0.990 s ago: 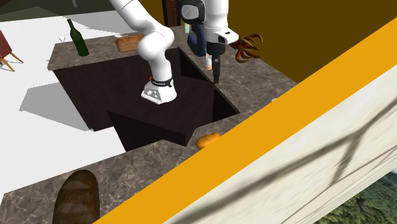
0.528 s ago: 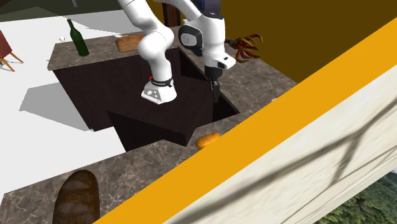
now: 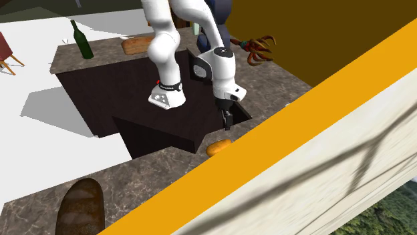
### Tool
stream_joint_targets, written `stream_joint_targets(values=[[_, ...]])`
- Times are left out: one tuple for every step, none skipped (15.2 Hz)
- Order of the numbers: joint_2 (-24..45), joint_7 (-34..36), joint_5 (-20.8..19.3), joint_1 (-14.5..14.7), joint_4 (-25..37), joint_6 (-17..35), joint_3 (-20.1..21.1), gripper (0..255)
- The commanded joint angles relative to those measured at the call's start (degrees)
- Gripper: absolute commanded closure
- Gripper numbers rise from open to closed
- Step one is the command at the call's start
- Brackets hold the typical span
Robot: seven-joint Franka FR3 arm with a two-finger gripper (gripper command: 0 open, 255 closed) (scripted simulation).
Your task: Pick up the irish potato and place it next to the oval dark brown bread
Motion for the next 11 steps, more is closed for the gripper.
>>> stream_joint_targets(values=[[7.15, -14.17, 15.36, 3.40, 1.14, 4.52, -0.67, 0], [10.98, -23.13, 25.51, 2.47, 2.49, 5.78, 2.16, 0], [14.44, -30.89, 33.83, -0.54, 4.09, 6.73, 6.56, 0], [17.46, -36.94, 39.67, -4.84, 5.72, 7.73, 11.64, 0], [20.27, -41.92, 43.95, -9.17, 7.36, 8.80, 16.39, 0], [22.94, -46.14, 47.14, -13.28, 9.00, 9.96, 20.68, 0], [24.48, -48.23, 48.45, -15.73, 9.96, 10.71, 23.13, 0], [25.51, -49.37, 49.74, -17.05, 10.50, 11.35, 24.67, 0], [26.54, -50.48, 50.98, -18.32, 11.05, 12.00, 26.14, 0], [27.57, -51.55, 52.12, -19.58, 11.61, 12.66, 27.59, 0], [28.60, -52.55, 53.17, -20.85, 12.17, 13.33, 29.01, 0]])
